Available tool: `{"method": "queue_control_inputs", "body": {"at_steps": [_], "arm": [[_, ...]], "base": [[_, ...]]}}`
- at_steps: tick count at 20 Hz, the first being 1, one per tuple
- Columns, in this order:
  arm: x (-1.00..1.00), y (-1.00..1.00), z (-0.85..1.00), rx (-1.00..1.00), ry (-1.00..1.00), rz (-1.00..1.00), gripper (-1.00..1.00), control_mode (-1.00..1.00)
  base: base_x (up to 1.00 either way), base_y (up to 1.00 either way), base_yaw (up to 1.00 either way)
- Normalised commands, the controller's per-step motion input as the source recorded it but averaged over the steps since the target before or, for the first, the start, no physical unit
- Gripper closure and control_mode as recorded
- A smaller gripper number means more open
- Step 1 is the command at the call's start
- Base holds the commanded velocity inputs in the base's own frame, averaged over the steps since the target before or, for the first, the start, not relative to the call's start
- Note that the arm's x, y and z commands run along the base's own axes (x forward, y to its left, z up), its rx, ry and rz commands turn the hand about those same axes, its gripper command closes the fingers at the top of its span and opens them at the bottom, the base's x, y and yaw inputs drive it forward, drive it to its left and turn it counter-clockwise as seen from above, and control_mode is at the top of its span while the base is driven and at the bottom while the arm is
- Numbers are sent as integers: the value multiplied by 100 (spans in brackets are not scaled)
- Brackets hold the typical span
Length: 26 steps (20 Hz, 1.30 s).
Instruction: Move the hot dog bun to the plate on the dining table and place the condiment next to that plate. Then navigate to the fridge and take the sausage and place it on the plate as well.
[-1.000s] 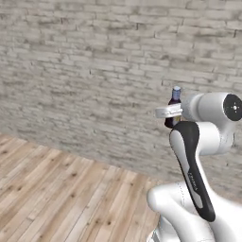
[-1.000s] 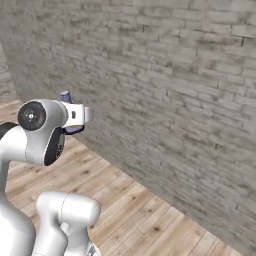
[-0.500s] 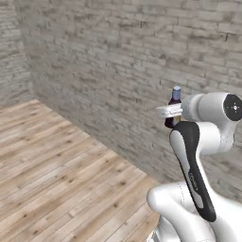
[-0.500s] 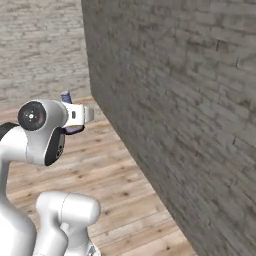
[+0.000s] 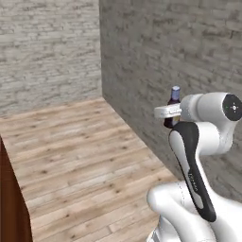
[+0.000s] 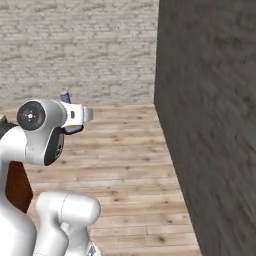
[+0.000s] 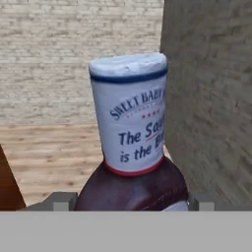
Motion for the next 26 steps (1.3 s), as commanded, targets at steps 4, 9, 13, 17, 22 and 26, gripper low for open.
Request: {"method": "queue_control_inputs", "body": {"at_steps": [4,9,13,17,22,26], "arm": [[0,0,0,0,0,0,100,100],[0,0,0,0,0,0,100,100],[0,0,0,0,0,0,100,100],[0,0,0,0,0,0,100,100],[0,0,0,0,0,0,100,100],[0,0,0,0,0,0,100,100]], "base": [[100,0,51],[100,-13,38],[100,-27,17],[100,-26,16],[100,-23,32],[100,-14,47]]}}
